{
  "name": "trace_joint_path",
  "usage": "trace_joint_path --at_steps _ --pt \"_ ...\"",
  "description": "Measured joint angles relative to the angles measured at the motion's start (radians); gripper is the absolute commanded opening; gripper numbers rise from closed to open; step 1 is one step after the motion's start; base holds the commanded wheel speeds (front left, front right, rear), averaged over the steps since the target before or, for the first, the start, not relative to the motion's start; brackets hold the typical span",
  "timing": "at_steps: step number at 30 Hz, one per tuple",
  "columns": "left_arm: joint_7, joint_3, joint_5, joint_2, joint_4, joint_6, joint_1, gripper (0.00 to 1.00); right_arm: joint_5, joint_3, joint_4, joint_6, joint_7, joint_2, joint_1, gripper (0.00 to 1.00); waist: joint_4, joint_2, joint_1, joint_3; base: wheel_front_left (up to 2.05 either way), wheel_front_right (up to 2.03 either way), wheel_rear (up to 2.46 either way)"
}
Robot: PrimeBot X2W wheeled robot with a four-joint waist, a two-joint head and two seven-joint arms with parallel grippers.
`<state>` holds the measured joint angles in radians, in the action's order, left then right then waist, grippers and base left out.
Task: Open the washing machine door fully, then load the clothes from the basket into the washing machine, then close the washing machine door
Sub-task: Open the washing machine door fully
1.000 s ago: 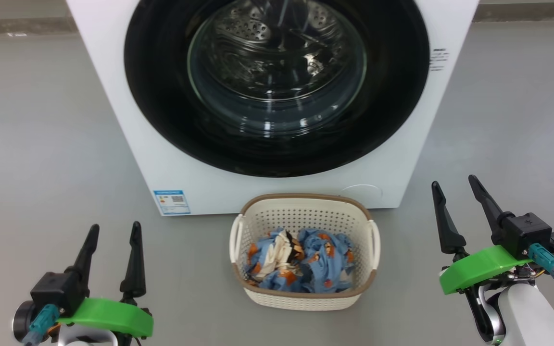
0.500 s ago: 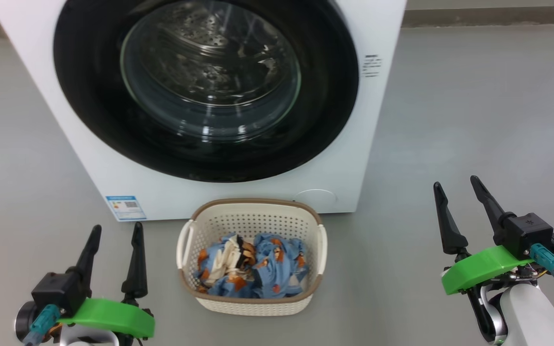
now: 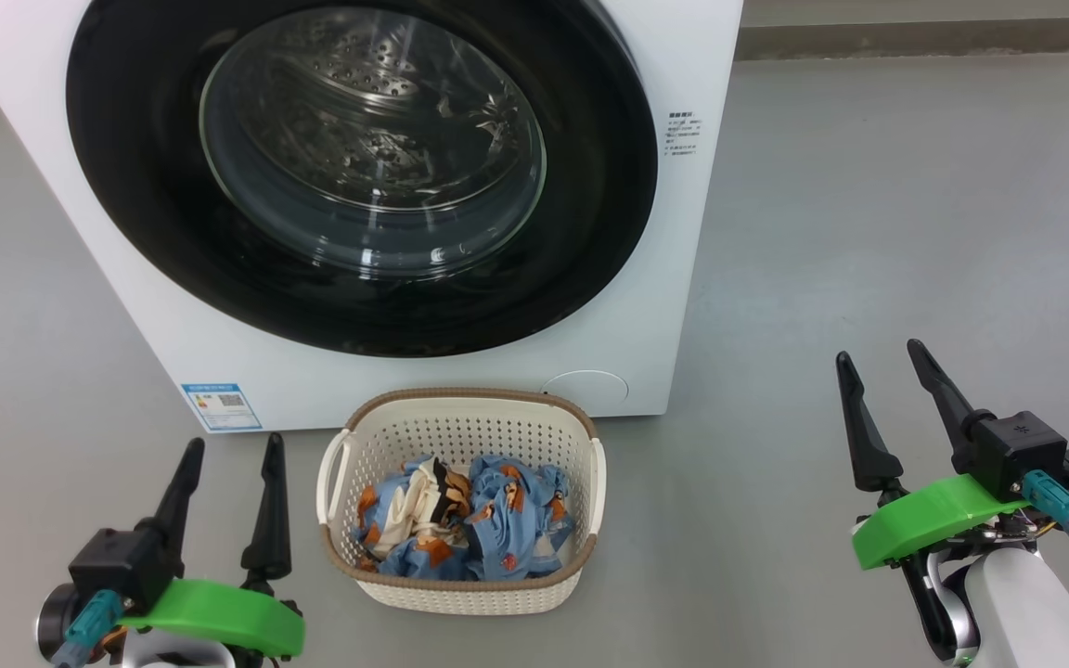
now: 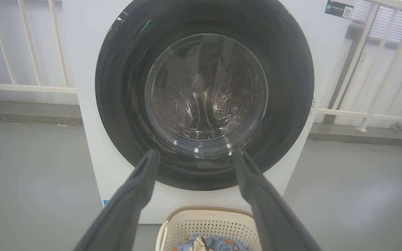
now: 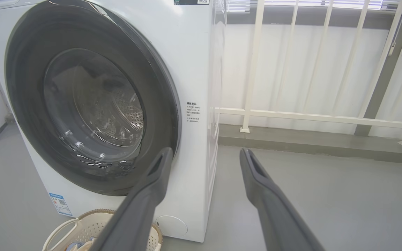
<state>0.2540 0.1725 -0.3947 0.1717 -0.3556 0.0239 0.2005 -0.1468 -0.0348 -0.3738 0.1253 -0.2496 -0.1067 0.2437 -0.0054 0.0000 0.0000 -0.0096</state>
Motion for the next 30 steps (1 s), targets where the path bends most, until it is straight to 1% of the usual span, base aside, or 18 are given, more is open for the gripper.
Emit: trace_joint_path --at_steps 26,30 --pt "0.0 0.009 -0.015 0.004 0.001 -0.014 -0.001 1.0 0.0 0.003 0.0 0.0 0.0 0.002 0.0 1.0 0.012 0.0 0.0 0.006 0.0 0.0 0.0" --pt "0.0 0.008 -0.016 0.005 0.001 -0.026 -0.001 1.0 0.0 0.007 -0.002 0.0 0.0 0.004 0.0 1.0 0.014 0.0 0.0001 0.009 0.0 0.0 0.0"
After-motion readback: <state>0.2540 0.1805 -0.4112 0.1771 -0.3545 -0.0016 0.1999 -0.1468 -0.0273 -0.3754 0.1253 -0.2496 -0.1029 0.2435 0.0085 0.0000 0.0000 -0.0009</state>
